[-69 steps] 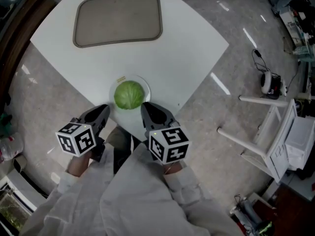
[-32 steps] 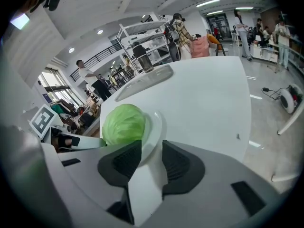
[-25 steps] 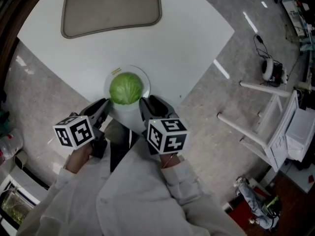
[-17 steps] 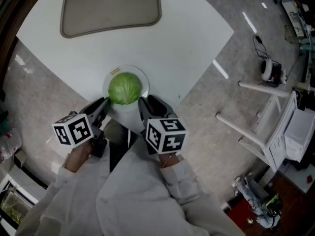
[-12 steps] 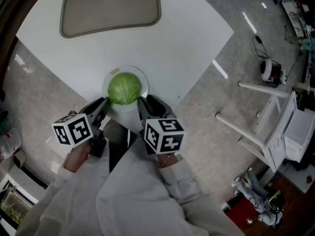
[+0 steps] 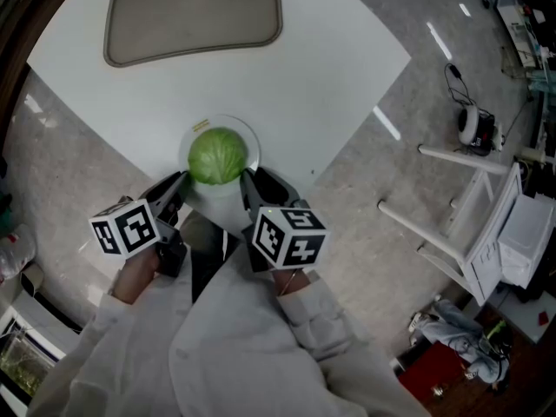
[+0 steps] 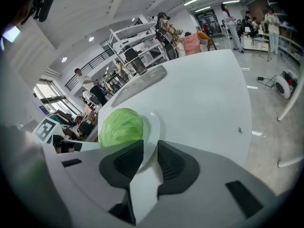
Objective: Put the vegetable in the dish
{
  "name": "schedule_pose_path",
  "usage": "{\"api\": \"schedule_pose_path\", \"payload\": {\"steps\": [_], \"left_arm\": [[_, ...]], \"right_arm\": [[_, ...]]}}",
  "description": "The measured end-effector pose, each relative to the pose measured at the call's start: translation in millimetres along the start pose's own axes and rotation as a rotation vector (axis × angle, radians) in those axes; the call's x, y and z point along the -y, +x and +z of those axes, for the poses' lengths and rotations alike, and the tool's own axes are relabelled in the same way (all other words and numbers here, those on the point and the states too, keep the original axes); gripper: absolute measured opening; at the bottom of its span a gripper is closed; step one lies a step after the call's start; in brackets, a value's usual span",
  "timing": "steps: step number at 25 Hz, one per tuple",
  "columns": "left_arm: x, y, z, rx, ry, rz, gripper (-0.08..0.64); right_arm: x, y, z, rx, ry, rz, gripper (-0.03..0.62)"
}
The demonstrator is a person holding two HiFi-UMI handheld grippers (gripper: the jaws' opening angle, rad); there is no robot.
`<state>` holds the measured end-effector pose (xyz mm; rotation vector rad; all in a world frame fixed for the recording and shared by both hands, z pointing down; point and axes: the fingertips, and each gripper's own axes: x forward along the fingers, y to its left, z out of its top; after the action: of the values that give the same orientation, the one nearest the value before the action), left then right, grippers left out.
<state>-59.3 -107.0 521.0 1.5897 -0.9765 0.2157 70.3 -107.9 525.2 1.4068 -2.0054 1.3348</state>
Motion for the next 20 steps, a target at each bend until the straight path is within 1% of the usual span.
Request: {"api": "schedule_pose_path", "payload": {"steps": [2, 5, 8, 11, 14, 15, 17, 19, 20], "left_arm": [[-0.4, 0.0, 0.6, 0.008, -0.001, 0.001, 0.052], [-1.0, -0.7, 0.6, 0.027, 0.000, 0.004, 0.052], [-0.4, -1.0, 0.9, 0.037, 0.025, 0.015, 0.052], [1.3, 1.1, 2.1, 0.039, 0.057, 0.022, 0.052], [0.6, 1.8, 2.3, 0.036, 0.066, 0.024, 0.052], [0.5, 1.0, 1.9, 0.032, 0.077, 0.029, 0.052], [1.7, -0.2, 1.2, 0.017, 0.128, 0.051, 0.052], [2.7, 0.1, 0.7, 0.004, 0.175, 0.070, 0.053], [2.4, 0.5, 0.5, 0.002, 0.182, 0.073, 0.052]], "right_arm": [[0.5, 0.8, 0.2, 0.002, 0.012, 0.000, 0.086], [0.3, 1.0, -0.5, -0.004, 0.016, 0.005, 0.081], [-0.2, 0.4, -0.9, -0.011, 0.013, 0.012, 0.080], [1.3, 0.5, -0.5, -0.014, -0.002, 0.002, 0.080], [1.3, 1.1, -1.2, -0.021, -0.022, 0.001, 0.080], [0.6, 0.8, -1.7, -0.020, -0.012, 0.008, 0.080], [-0.5, -0.2, -1.6, -0.015, 0.021, 0.026, 0.072], [-0.6, 0.0, -0.8, -0.012, 0.024, 0.027, 0.071], [-0.3, 0.5, -0.6, -0.012, 0.018, 0.025, 0.071]]}}
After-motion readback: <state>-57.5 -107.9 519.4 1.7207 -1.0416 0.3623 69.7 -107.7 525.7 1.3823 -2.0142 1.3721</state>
